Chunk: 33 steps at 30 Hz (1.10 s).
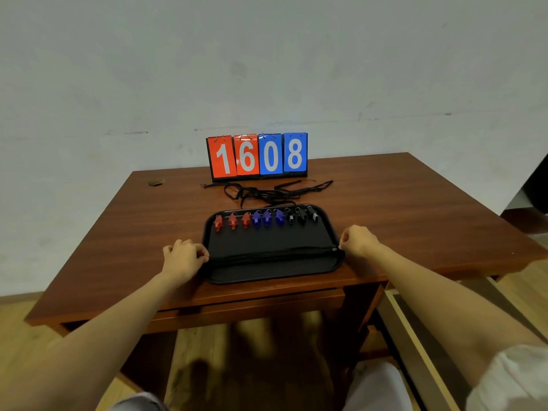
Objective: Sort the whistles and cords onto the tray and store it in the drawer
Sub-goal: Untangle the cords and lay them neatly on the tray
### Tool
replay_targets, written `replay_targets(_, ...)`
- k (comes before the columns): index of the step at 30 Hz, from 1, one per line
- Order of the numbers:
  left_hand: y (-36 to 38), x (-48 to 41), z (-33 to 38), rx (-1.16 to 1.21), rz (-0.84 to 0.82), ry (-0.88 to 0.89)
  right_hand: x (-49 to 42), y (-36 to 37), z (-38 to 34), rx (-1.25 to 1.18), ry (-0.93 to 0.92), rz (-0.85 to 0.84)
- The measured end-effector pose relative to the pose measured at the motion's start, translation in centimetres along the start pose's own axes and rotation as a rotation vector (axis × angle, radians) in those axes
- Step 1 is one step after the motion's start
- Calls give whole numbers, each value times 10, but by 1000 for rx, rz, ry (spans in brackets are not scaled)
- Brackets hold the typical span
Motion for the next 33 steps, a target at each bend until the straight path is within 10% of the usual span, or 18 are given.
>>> replay_targets(22,23,7,84,-116,28,399,10,26,-83,196,-458,-17)
replay_targets(33,-15,-91,136,-31,52,354,-73,-28,-151,57,-386,102)
Point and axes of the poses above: each hand's wrist, its own x-axis away from the middle knuckle, its own y-axis out of the palm, z = x × y, the point moved 8 cm from there along -x, towards the middle knuckle, and after that the axes turned 5 degrees about -z, right-handed, at the moved point
